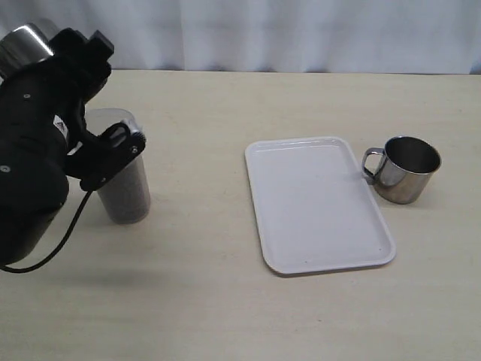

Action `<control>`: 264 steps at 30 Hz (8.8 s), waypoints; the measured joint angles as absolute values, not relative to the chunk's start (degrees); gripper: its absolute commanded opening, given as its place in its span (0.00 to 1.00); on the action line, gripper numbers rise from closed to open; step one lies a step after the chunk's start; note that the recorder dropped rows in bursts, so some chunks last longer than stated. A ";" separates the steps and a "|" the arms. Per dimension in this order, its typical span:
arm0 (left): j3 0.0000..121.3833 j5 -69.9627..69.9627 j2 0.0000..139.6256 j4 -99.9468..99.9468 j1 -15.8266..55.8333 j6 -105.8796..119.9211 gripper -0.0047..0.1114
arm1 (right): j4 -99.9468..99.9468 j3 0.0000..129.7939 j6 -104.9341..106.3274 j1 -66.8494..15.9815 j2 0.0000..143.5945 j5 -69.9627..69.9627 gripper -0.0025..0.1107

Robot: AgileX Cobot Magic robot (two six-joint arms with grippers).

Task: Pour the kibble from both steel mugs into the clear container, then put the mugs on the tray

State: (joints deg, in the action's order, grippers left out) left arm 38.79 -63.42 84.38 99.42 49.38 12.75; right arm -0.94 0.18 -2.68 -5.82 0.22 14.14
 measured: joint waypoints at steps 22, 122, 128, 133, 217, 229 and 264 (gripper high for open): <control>40.30 4.83 63.74 68.58 32.66 1.16 0.04 | -0.94 0.18 -2.68 -5.82 0.22 14.14 0.06; 45.90 -28.70 53.28 46.11 46.84 -40.88 0.04 | -0.99 0.18 -2.68 -5.82 0.22 14.14 0.06; 31.59 -27.71 22.59 47.39 46.84 -46.56 0.04 | -0.99 0.18 -2.68 -5.82 0.22 14.14 0.06; 26.03 -24.87 3.96 46.86 46.84 -49.12 0.04 | -0.99 0.18 -2.68 -5.82 0.22 14.14 0.06; 0.13 -16.54 0.09 -1.35 3.91 1.75 0.04 | -0.99 0.18 -2.68 -5.82 0.22 14.14 0.06; 0.13 -16.64 0.09 -1.35 3.91 1.75 0.04 | 0.00 0.18 -2.68 -5.82 0.22 7.52 0.06; 0.13 -16.64 0.09 -1.35 3.91 1.75 0.04 | 11.02 4.46 -5.62 -5.82 85.32 -49.51 0.99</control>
